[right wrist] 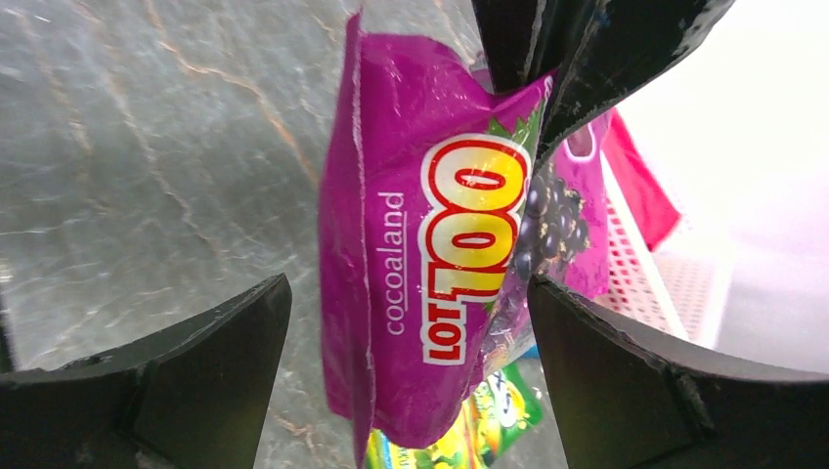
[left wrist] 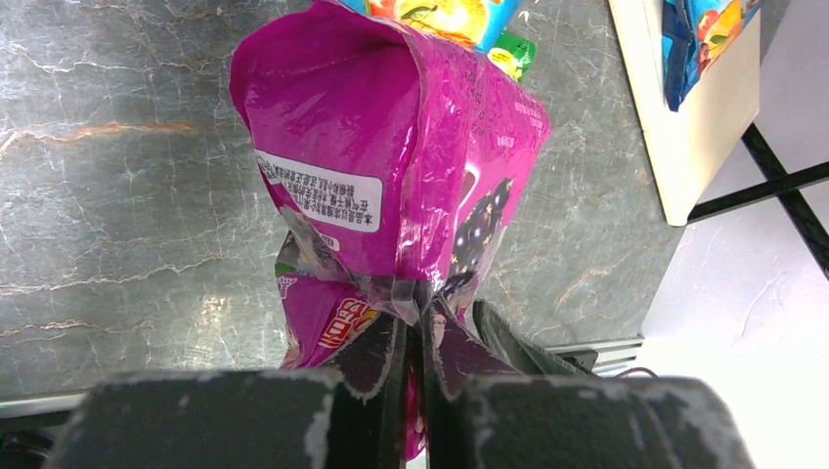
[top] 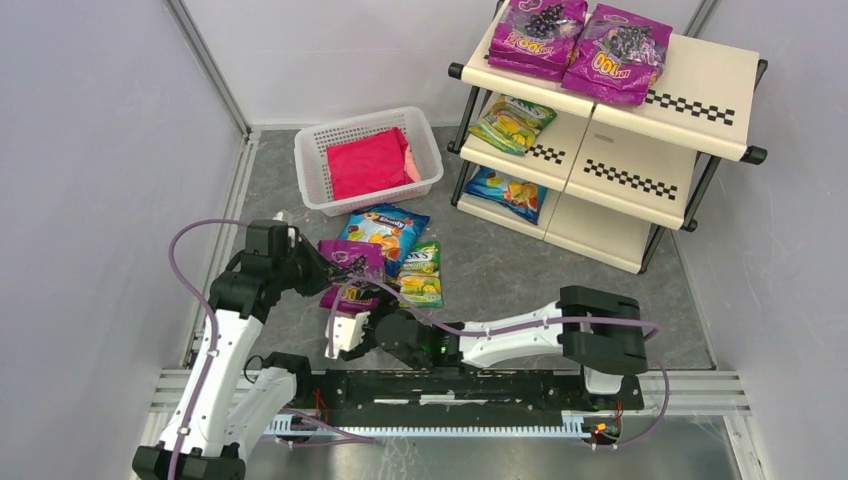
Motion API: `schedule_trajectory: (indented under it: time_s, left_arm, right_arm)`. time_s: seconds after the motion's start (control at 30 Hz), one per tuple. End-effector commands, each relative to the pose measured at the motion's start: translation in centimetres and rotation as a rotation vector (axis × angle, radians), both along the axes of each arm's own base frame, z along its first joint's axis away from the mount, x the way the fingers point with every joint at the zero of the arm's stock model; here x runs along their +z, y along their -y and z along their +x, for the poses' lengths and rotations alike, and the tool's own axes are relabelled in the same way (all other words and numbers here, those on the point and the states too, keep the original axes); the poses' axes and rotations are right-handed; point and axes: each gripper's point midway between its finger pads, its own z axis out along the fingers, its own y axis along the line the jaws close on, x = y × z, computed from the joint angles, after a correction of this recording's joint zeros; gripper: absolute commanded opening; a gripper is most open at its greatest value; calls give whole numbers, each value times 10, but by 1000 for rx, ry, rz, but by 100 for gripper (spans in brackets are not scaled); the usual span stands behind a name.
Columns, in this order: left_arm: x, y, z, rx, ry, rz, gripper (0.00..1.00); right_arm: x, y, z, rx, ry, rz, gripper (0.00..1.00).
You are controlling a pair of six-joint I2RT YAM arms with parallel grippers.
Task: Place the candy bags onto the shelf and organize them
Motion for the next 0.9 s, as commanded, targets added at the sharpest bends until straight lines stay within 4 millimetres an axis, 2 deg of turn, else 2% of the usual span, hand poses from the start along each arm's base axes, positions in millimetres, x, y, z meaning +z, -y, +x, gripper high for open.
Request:
schedule_trajectory:
  time_s: [0.0, 0.1, 0.37, 0.5, 0.57, 0.6, 0.73, 0.87]
  left_arm:
    - [46, 10, 9, -39, 140, -55, 2]
    - [47, 7, 8, -28, 139, -42, 2]
    - [49, 6, 3, -20, 135, -47, 2]
    - [52, 5, 3, -18, 142, -40, 2]
    - [56, 4, 2, -23, 146, -36, 2]
    - [58, 4, 2, -28, 154, -32, 2]
    - [65, 4, 2, -45, 182, -19, 3]
    - [63, 3, 4, -33, 180, -21, 20]
  right_arm:
    - [31, -5, 22, -117, 173, 37, 98]
    - [36, -5, 29, -171, 263, 23, 98]
    - [41, -31, 26, -116, 303, 63, 97]
    - [44, -34, 23, -102, 289, 90, 79]
    - [45, -29, 22, -102, 270, 113, 61]
    - [44, -26, 21, -93, 253, 124, 57]
    - [48, -23, 8, -35, 164, 173, 46]
    - [47, -26, -3, 26, 80, 207, 38]
